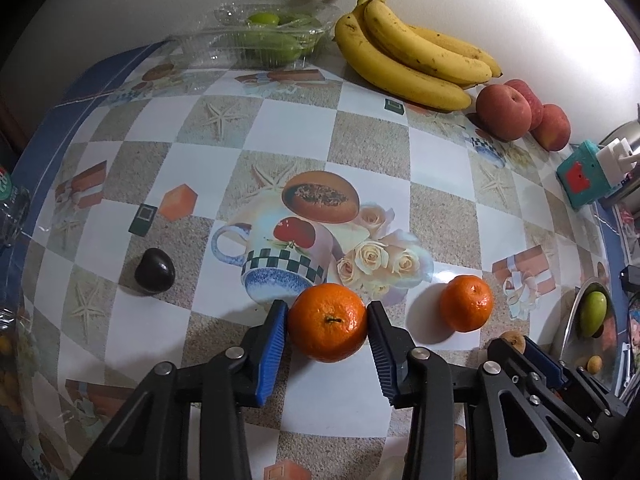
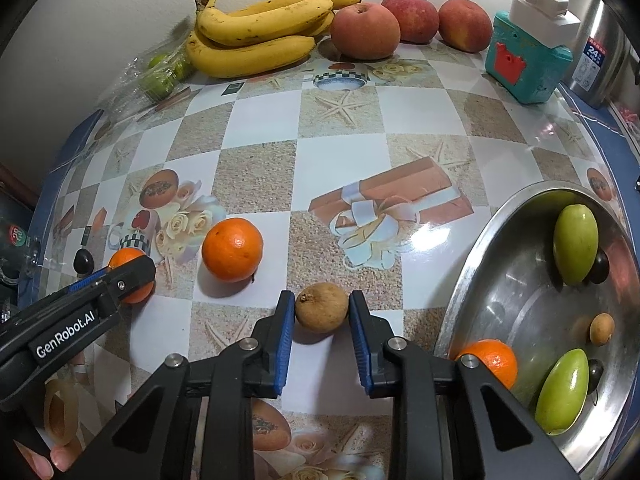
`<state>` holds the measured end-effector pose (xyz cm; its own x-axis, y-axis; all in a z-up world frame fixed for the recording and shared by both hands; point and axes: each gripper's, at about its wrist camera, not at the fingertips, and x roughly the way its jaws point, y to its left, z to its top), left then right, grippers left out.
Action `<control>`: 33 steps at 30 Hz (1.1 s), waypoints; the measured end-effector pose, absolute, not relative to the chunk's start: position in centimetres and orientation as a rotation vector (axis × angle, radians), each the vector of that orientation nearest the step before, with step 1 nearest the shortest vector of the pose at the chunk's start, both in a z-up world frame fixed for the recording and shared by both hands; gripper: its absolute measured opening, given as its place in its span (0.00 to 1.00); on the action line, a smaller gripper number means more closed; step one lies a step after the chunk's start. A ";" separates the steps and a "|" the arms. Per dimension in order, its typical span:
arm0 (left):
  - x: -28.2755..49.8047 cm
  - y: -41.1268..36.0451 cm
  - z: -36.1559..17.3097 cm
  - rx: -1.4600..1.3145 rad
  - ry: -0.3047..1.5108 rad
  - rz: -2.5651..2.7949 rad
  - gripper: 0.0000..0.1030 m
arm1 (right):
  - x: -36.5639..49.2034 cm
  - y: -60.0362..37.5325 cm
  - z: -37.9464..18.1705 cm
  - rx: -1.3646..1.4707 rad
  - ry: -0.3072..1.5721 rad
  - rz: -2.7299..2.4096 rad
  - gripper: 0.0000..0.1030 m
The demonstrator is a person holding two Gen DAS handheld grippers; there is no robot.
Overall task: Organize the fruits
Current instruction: 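Carry the brown fruit and orange toward the basin with both tools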
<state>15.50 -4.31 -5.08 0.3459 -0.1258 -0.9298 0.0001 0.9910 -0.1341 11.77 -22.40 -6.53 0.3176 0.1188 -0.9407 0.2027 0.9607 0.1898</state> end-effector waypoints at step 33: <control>13.8 -5.1 0.1 -0.089 1.117 -0.095 0.42 | 9.5 -24.0 -1.9 0.328 1.216 -0.090 0.28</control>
<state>13.76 -5.11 0.06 0.4347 -0.1210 -0.8924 0.0315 0.9924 -0.1192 9.48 -24.04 -1.86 0.3506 0.1063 -0.9305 0.2420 0.9495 0.1997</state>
